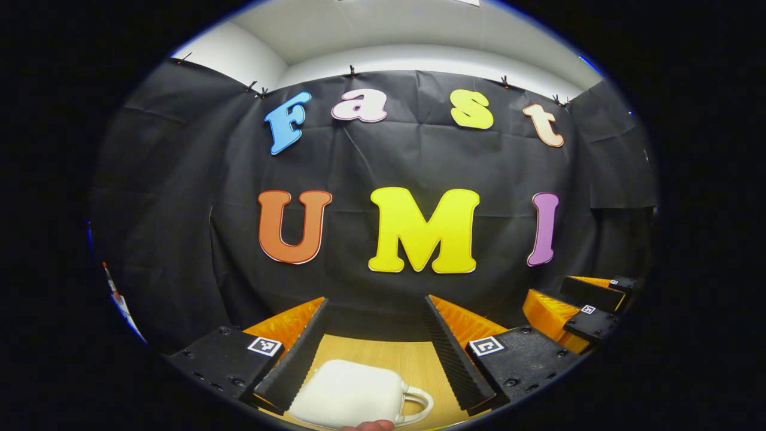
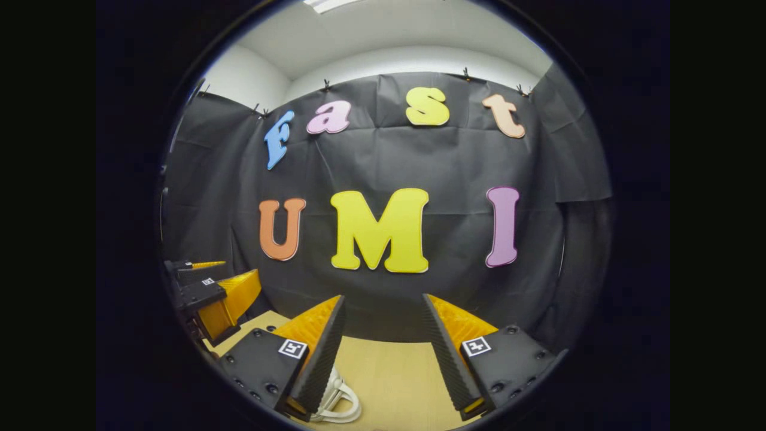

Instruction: First open the suitcase, pack the skin care products into it, and then close the suitcase.

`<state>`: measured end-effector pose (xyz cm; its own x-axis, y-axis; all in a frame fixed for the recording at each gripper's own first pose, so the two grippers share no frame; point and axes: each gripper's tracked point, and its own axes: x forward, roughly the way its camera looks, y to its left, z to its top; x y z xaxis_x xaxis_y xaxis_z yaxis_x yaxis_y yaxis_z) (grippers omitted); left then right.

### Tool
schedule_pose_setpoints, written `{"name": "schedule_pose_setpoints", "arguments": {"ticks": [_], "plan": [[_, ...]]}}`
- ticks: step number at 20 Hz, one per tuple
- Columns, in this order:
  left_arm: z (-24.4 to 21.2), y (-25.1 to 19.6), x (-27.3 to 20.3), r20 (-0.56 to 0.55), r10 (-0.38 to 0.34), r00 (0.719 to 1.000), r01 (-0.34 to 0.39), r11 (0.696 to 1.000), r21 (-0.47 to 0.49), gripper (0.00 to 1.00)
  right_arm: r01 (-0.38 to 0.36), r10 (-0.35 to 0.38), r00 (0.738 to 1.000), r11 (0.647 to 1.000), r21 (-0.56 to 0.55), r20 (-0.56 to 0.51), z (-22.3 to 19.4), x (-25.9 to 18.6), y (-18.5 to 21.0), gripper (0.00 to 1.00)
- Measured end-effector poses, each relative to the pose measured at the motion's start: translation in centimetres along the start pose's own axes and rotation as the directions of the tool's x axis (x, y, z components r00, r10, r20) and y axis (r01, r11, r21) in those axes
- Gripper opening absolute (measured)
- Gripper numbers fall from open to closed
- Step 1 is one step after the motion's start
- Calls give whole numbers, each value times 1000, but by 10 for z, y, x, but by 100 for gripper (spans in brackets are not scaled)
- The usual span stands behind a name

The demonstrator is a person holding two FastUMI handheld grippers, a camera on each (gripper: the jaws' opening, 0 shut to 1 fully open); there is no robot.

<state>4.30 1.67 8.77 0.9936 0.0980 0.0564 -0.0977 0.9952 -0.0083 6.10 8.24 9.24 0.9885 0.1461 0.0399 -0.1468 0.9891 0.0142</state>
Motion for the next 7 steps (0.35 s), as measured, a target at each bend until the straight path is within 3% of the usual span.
{"name": "schedule_pose_setpoints", "arguments": {"ticks": [7], "plan": [[6,11,-4,7,23,1000,-24,999,26,98,-20,20,1000,1000,2,-2,0,7,10,76]]}}
